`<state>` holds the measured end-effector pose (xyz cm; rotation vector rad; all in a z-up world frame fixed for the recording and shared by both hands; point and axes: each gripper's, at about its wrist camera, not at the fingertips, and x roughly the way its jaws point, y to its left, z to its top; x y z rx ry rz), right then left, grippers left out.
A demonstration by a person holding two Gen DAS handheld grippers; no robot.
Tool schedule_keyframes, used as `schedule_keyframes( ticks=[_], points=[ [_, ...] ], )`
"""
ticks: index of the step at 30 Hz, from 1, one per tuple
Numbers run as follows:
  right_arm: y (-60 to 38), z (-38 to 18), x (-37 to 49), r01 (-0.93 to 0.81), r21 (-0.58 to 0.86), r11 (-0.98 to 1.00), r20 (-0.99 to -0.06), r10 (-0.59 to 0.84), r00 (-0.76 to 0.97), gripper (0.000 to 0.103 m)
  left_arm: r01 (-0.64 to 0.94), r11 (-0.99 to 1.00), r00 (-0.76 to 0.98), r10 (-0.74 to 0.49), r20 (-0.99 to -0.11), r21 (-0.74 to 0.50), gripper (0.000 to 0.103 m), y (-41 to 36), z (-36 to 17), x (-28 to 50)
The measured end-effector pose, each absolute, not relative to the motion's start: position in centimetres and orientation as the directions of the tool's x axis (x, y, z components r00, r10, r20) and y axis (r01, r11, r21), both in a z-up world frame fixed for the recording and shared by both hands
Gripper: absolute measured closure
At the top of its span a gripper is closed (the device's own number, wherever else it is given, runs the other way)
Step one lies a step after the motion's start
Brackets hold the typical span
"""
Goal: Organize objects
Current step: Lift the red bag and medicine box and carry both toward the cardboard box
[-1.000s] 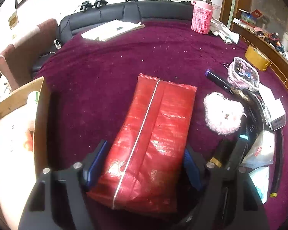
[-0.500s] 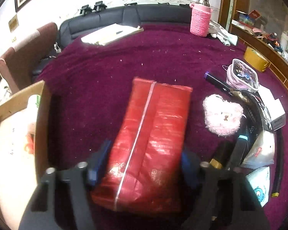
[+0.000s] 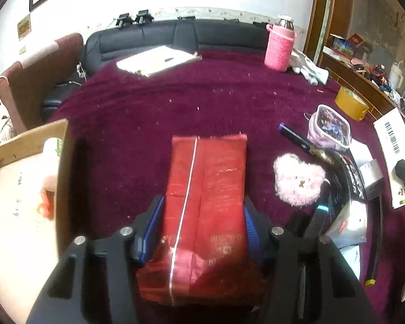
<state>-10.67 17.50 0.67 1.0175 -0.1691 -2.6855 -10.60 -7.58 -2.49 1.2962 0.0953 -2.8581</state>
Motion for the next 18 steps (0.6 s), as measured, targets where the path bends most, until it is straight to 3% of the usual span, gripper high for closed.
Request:
schedule_keyframes(
  ticks=[3, 6, 9, 10, 11, 18],
  points=[
    [17.4, 0.5, -10.3, 0.217, 0.193, -0.957, -0.641, -0.29, -0.71, 0.027, 0.034, -0.996, -0.645, 0.038, -0.763, -0.078, 0.046, -7.7, -2.7, -10.9],
    [16.9, 0.3, -10.1, 0.242, 0.198, -0.95, -0.647, -0.312, -0.696, 0.027, 0.062, -0.991, -0.6, 0.055, -0.798, -0.115, 0.036, -8.1, -3.6, -11.8],
    [16.4, 0.4, -9.6, 0.267, 0.19, -0.945, -0.643, -0.325, -0.694, 0.026, 0.061, -0.995, -0.611, 0.024, -0.791, -0.077, 0.033, -7.8, -3.8, -12.1],
    [16.3, 0.4, -9.5, 0.272, 0.186, -0.944, -0.641, -0.327, -0.694, 0.026, 0.062, -0.996, -0.614, 0.014, -0.789, -0.066, 0.036, -7.7, -3.9, -12.2],
    [16.2, 0.4, -9.5, 0.276, 0.181, -0.944, -0.641, -0.326, -0.695, 0.026, 0.062, -0.996, -0.619, 0.007, -0.786, -0.057, 0.047, -7.6, -3.8, -12.2],
    [16.9, 0.6, -9.7, 0.273, 0.216, -0.937, -0.631, -0.347, -0.693, 0.026, 0.058, -0.996, -0.678, 0.013, -0.735, -0.071, 0.054, -7.8, -2.5, -11.4]
  ],
)
